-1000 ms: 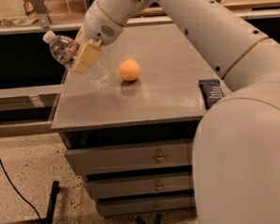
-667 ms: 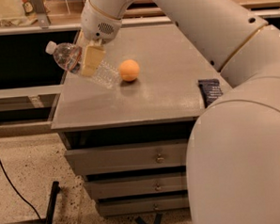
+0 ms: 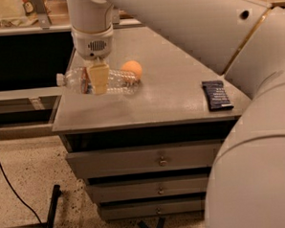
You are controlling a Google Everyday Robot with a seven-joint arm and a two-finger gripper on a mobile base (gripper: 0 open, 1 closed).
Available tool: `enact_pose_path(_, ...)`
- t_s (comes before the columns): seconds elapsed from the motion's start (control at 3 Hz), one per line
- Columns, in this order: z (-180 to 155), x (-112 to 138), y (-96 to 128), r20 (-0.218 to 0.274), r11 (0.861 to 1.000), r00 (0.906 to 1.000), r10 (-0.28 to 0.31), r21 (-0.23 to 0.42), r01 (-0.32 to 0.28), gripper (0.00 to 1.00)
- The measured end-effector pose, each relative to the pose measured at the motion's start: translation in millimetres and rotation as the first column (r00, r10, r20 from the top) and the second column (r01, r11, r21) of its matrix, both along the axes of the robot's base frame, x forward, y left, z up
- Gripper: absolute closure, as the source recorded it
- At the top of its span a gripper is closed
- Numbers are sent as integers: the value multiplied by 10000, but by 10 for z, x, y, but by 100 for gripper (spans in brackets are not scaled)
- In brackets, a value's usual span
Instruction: Knock water bottle over
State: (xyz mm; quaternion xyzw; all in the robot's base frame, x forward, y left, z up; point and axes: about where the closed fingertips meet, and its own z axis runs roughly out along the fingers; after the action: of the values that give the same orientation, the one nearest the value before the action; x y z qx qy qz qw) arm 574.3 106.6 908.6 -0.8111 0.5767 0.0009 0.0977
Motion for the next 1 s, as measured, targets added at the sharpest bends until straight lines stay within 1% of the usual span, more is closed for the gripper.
enact_pose_path(0.33, -178, -4, -124, 370, 9915, 9976, -580, -1144, 619, 100)
enact_pose_path(0.67, -316, 9, -155, 365, 9844, 9942, -1012, -1409, 1053, 82)
enact_pose_path(1.0, -481, 18, -142, 156, 9805, 9918, -1271, -1491, 1280, 58)
